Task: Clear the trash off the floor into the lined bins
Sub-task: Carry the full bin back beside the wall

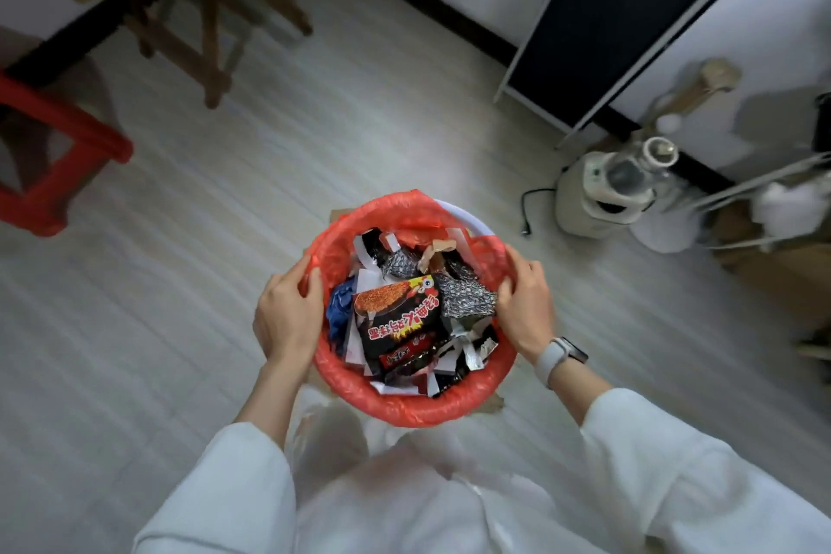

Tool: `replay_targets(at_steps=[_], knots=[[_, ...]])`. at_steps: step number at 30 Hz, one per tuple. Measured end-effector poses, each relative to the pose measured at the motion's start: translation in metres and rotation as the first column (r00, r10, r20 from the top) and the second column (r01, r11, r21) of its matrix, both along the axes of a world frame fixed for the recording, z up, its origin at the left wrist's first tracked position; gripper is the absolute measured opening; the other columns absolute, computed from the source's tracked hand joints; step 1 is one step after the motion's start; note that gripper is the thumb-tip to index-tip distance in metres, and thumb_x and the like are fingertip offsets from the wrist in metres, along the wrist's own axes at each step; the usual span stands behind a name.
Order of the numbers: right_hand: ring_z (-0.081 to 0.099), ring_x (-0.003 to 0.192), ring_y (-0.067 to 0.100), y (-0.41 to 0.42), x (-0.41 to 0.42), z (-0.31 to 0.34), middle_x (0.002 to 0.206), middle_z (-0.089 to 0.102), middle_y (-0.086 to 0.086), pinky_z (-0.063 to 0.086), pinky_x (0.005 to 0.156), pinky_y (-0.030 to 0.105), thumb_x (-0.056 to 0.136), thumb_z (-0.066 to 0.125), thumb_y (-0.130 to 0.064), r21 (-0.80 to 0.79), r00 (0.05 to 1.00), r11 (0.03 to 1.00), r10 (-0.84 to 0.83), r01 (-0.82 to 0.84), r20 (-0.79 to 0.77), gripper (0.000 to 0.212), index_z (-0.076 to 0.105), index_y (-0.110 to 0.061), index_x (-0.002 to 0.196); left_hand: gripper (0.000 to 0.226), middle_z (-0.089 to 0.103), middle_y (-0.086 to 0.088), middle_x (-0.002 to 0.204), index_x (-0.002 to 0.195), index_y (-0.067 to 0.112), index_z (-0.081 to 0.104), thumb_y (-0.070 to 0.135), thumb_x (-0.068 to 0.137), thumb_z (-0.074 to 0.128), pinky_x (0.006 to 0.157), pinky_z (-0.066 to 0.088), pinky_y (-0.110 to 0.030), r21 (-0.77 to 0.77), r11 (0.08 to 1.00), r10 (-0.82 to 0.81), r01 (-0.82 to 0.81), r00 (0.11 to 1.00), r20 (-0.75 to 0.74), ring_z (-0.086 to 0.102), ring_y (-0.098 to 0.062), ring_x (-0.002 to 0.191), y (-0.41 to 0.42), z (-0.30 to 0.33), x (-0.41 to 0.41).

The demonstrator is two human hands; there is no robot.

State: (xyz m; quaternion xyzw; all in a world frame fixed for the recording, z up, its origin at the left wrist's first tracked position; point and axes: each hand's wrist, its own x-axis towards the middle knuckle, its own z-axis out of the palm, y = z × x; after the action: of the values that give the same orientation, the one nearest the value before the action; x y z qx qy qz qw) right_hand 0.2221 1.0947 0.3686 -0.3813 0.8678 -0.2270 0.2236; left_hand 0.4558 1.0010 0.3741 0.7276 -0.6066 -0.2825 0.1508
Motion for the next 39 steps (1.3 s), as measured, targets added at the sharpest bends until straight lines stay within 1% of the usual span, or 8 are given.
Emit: replay_targets(at_steps=[4, 8, 12, 17, 22, 26, 33, 39], knots=[[0.054, 0.099, 0.036, -0.005, -0.043, 0.023, 0.115, 0.05, 0.018, 0.043, 0.084, 0.04, 0.089, 0.04, -0.004, -0.008, 0.997, 0.997, -0.081, 0.081, 0.001, 0.047, 0.043, -0.016, 0.134, 0.033, 0.066, -0.008, 0.112, 0.121, 0.028, 0.061, 0.036, 0.091, 0.048, 0.083, 0.048, -0.038, -0.032, 0.998, -0.054, 0.053, 0.997, -0.046, 0.059, -0.03, 0.1, -0.023, 0.019, -0.045], [0.053, 0.105, 0.035, -0.033, -0.075, 0.036, 0.119, 0.051, 0.017, 0.041, 0.088, 0.038, 0.089, 0.041, -0.004, -0.076, 0.992, 0.989, -0.126, 0.126, 0.006, 0.046, 0.044, -0.015, 0.134, 0.033, 0.066, -0.007, 0.108, 0.121, 0.026, 0.061, 0.034, 0.092, 0.048, 0.079, 0.046, -0.035, -0.079, 0.992, -0.103, 0.098, 0.993, -0.064, 0.059, -0.028, 0.098, -0.062, 0.037, -0.08], [0.052, 0.107, 0.034, -0.079, -0.102, 0.039, 0.121, 0.051, 0.016, 0.04, 0.089, 0.036, 0.09, 0.041, -0.006, -0.085, 0.991, 0.987, -0.135, 0.136, 0.016, 0.045, 0.044, -0.017, 0.134, 0.032, 0.065, -0.01, 0.107, 0.121, 0.026, 0.061, 0.032, 0.093, 0.047, 0.079, 0.045, -0.036, -0.109, 0.988, -0.115, 0.108, 0.992, -0.059, 0.057, -0.03, 0.099, -0.109, 0.049, -0.111], [0.052, 0.109, 0.032, -0.154, -0.14, 0.031, 0.121, 0.051, 0.016, 0.038, 0.093, 0.035, 0.09, 0.04, -0.006, -0.087, 0.989, 0.985, -0.147, 0.149, 0.022, 0.046, 0.044, -0.016, 0.134, 0.032, 0.065, -0.012, 0.105, 0.119, 0.025, 0.063, 0.032, 0.093, 0.047, 0.078, 0.045, -0.035, -0.095, 0.988, -0.129, 0.123, 0.99, -0.06, 0.057, -0.032, 0.097, -0.186, 0.038, -0.147], [0.052, 0.108, 0.034, -0.263, -0.18, 0.02, 0.123, 0.05, 0.015, 0.039, 0.091, 0.038, 0.09, 0.039, -0.006, -0.005, 0.991, 0.992, -0.129, 0.129, 0.02, 0.046, 0.043, -0.018, 0.134, 0.033, 0.065, -0.014, 0.105, 0.121, 0.025, 0.061, 0.031, 0.093, 0.047, 0.08, 0.046, -0.037, -0.026, 0.995, -0.098, 0.096, 0.993, -0.071, 0.057, -0.033, 0.098, -0.285, 0.024, -0.189], [0.053, 0.106, 0.032, -0.356, -0.209, 0.019, 0.12, 0.051, 0.012, 0.04, 0.088, 0.035, 0.09, 0.038, -0.006, 0.029, 0.994, 0.995, -0.096, 0.095, 0.051, 0.047, 0.043, -0.02, 0.134, 0.034, 0.062, -0.016, 0.108, 0.123, 0.026, 0.059, 0.028, 0.093, 0.045, 0.084, 0.045, -0.039, 0.028, 0.997, -0.072, 0.073, 0.996, -0.044, 0.055, -0.037, 0.1, -0.369, 0.022, -0.213], [0.052, 0.111, 0.029, -0.497, -0.271, 0.017, 0.124, 0.052, 0.008, 0.039, 0.093, 0.034, 0.09, 0.039, -0.008, 0.032, 0.988, 0.994, -0.112, 0.109, 0.111, 0.043, 0.046, -0.02, 0.131, 0.035, 0.061, -0.015, 0.114, 0.125, 0.025, 0.058, 0.027, 0.093, 0.044, 0.087, 0.045, -0.04, 0.033, 0.997, -0.068, 0.068, 0.998, -0.012, 0.054, -0.036, 0.106, -0.511, 0.021, -0.275], [0.051, 0.112, 0.032, -0.629, -0.338, -0.006, 0.129, 0.049, 0.009, 0.039, 0.092, 0.035, 0.089, 0.037, -0.008, 0.094, 0.99, 0.994, -0.071, 0.059, 0.126, 0.046, 0.043, -0.021, 0.133, 0.036, 0.059, -0.016, 0.119, 0.127, 0.023, 0.056, 0.024, 0.093, 0.042, 0.091, 0.044, -0.04, 0.06, 0.998, -0.021, 0.021, 1.0, 0.002, 0.053, -0.035, 0.11, -0.633, -0.008, -0.342]])
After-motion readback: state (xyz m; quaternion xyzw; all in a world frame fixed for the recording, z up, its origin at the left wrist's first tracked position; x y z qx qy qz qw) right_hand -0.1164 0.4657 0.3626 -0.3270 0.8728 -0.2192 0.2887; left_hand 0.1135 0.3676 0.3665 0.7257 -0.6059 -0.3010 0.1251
